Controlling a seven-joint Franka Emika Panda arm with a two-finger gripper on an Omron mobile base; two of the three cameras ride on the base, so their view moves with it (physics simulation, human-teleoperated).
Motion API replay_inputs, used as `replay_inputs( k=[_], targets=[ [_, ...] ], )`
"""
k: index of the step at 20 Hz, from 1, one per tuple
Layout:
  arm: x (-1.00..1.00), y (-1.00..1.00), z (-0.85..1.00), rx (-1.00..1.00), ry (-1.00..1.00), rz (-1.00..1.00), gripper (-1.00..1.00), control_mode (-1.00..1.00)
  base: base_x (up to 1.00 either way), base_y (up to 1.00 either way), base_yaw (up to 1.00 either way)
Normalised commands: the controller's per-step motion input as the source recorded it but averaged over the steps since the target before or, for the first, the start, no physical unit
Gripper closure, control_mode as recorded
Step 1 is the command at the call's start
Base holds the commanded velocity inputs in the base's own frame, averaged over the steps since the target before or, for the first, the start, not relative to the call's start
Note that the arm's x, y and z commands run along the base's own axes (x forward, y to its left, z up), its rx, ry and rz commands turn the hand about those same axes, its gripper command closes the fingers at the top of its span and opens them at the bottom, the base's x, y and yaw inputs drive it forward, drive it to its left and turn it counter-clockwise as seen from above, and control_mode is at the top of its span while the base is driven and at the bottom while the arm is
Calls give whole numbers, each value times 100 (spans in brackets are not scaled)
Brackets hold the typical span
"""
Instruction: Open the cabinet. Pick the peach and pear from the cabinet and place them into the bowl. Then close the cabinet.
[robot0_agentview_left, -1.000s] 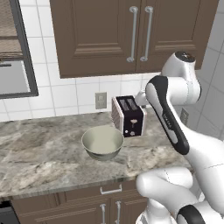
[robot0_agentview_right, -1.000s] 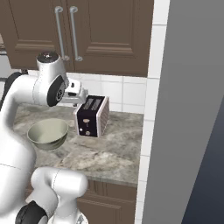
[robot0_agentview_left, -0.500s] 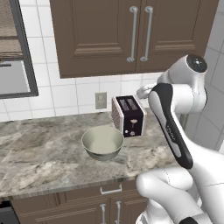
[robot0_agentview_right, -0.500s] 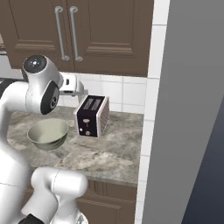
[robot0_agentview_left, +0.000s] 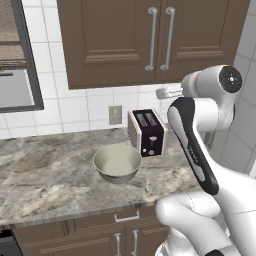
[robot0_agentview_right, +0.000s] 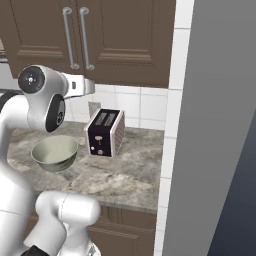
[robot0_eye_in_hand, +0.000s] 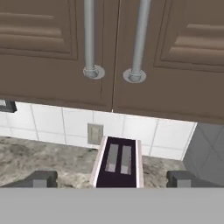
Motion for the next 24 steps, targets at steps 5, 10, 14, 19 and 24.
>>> replay_inputs(
  k=[5, 10, 14, 19, 24],
  targets=[
    [9, 0, 37, 0, -17, -4, -100, -100, 0, 0, 0],
    [8, 0, 39, 0, -17, -4, -100, -100, 0, 0, 0],
    [10, 0, 36, 0, -8, -5, -100, -100, 0, 0, 0],
    [25, -2, 23, 0, 0, -6, -100, -100, 0, 0, 0],
    [46, -9, 9, 0, 0, -4, -100, -100, 0, 0, 0]
  ],
)
